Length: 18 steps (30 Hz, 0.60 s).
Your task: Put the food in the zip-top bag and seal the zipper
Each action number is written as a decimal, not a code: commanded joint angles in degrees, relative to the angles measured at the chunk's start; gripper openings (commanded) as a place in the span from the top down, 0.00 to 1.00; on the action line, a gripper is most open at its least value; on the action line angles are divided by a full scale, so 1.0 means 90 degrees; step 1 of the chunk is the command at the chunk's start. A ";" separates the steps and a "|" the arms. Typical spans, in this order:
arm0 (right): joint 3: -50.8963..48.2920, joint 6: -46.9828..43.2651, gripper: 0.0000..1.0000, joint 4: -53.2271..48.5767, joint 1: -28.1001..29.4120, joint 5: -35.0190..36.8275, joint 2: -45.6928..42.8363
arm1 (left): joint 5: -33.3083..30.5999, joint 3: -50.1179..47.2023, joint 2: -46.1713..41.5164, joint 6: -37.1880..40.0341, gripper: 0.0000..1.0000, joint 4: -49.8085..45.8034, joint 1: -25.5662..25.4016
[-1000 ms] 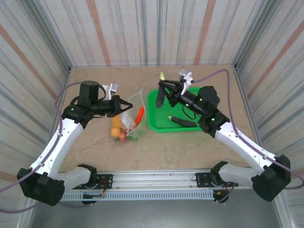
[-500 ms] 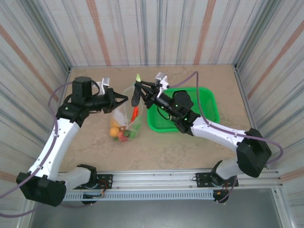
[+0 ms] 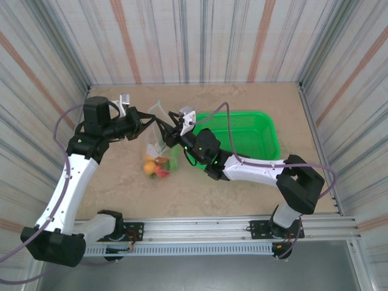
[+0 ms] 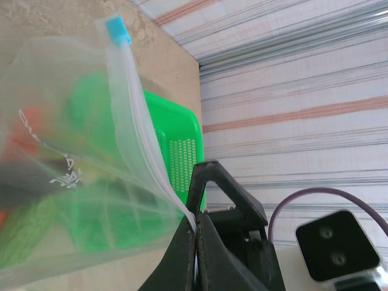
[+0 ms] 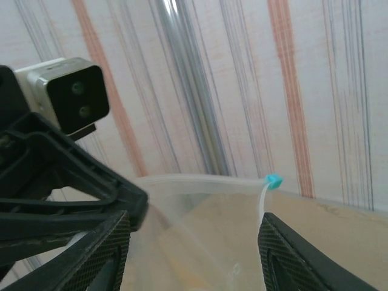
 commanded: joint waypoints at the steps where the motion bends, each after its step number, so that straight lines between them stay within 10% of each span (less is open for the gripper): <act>1: 0.0146 -0.0427 0.40 -0.0173 0.0184 0.0468 -0.0462 | -0.0097 0.0131 -0.0212 0.0227 1.00 0.0081 0.0018; 12: 0.1670 0.0438 0.40 -0.6467 -0.0357 0.0989 -0.2226 | -0.0039 0.0025 -0.0351 0.0656 1.00 -0.0243 -0.0237; 18: 0.2163 0.1200 0.40 -0.8879 -0.1931 -0.0416 -0.2354 | -0.0103 -0.0104 -0.0171 0.0949 1.00 -0.0371 -0.0806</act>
